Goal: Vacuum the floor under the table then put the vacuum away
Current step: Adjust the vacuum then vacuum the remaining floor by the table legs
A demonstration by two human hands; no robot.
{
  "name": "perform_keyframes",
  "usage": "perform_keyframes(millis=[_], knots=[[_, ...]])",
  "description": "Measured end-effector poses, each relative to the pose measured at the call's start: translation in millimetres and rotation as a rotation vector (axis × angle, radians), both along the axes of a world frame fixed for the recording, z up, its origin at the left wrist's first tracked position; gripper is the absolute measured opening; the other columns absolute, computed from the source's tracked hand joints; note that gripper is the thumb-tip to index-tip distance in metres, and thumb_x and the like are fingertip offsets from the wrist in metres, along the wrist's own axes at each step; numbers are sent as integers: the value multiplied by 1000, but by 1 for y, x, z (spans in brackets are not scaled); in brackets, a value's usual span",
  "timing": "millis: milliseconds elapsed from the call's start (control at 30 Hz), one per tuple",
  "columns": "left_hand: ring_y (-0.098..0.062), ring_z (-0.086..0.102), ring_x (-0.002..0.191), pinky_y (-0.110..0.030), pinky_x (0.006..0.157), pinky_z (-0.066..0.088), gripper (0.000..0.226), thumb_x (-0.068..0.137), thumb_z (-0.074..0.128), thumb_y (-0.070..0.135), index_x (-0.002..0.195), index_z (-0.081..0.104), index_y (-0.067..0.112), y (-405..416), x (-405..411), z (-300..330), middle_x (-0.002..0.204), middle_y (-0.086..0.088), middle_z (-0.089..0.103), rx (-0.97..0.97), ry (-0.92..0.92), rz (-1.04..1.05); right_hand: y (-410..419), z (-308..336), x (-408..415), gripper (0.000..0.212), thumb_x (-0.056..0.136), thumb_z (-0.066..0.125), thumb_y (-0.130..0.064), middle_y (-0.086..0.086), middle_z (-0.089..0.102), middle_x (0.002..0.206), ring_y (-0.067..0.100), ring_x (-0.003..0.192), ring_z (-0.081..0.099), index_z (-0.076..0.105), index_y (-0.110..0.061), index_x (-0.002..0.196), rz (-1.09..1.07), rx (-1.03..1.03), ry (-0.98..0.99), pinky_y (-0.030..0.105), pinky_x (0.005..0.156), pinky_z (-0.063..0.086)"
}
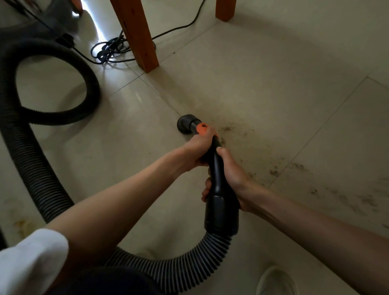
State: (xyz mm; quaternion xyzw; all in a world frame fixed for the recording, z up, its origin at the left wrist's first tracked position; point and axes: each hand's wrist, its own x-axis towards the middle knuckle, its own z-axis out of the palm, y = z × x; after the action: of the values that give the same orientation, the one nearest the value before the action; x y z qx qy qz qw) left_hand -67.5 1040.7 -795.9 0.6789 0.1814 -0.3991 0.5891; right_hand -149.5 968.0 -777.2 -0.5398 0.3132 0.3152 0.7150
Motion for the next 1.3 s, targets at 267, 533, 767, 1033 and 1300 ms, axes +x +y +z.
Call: perform_keyframes(millis=[267, 533, 767, 1033, 1300], knots=[[-15, 49, 59, -25, 56, 45, 31, 97, 38, 37, 85, 46, 9, 7, -28, -2, 69, -3, 47, -30, 21, -19, 2, -1, -28, 57, 96, 29, -54, 11, 51, 47, 23, 38, 53, 51, -3, 79, 47, -13, 7, 29, 46, 49], [-15, 49, 60, -26, 55, 45, 28, 97, 39, 35, 85, 45, 10, 17, -37, -1, 69, -3, 46, -57, 46, 70, 7, 3, -32, 48, 95, 31, -55, 12, 54, 48, 24, 39, 55, 43, -9, 93, 110, 10, 19, 26, 42, 48], [-15, 48, 60, -26, 56, 44, 28, 96, 40, 34, 82, 46, 10, 13, -38, -1, 69, -3, 45, -50, 62, 61, 6, 4, -36, 59, 95, 32, -55, 12, 53, 47, 23, 38, 55, 47, 2, 106, 72, -13, 40, 27, 42, 50], [-17, 52, 62, -28, 59, 45, 39, 97, 39, 42, 84, 49, 7, -8, -31, 2, 71, -5, 49, -71, 73, 0, -2, 6, -33, 59, 97, 33, -53, 9, 55, 43, 22, 37, 56, 52, 2, 107, -35, -164, 3, 26, 40, 48], [-18, 52, 63, -29, 60, 47, 35, 96, 40, 40, 85, 48, 7, -7, -29, 4, 72, -6, 50, -69, 82, 37, -4, 7, -28, 59, 96, 33, -54, 11, 55, 46, 23, 39, 56, 51, 2, 104, 6, -108, 16, 28, 43, 51]])
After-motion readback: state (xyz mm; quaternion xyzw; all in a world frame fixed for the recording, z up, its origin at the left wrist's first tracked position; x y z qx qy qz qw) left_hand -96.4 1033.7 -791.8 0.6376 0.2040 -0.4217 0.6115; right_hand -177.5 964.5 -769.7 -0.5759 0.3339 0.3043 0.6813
